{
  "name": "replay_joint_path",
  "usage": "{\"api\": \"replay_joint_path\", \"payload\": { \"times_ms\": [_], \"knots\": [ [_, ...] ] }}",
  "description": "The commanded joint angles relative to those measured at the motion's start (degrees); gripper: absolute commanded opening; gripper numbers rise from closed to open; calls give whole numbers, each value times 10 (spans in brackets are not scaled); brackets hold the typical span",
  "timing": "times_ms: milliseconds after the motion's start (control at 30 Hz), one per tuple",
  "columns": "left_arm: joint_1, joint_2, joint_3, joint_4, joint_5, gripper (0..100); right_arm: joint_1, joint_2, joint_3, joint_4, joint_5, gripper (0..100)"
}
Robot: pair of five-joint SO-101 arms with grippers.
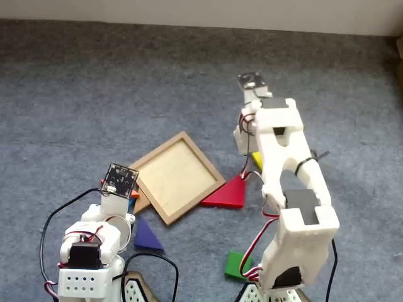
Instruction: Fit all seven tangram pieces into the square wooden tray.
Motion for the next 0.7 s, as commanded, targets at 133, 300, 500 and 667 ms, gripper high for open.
{"api": "replay_joint_path", "payload": {
  "times_ms": [133,300,500,667],
  "knots": [
    [-4,-18,12,3,-4,7,-5,80,-94,-2,35,337],
    [-4,-18,12,3,-4,7,22,173,-178,8,36,326],
    [-4,-18,12,3,-4,7,35,239,-276,86,38,204],
    [-4,-18,12,3,-4,7,45,273,-316,109,38,197]
  ]
}}
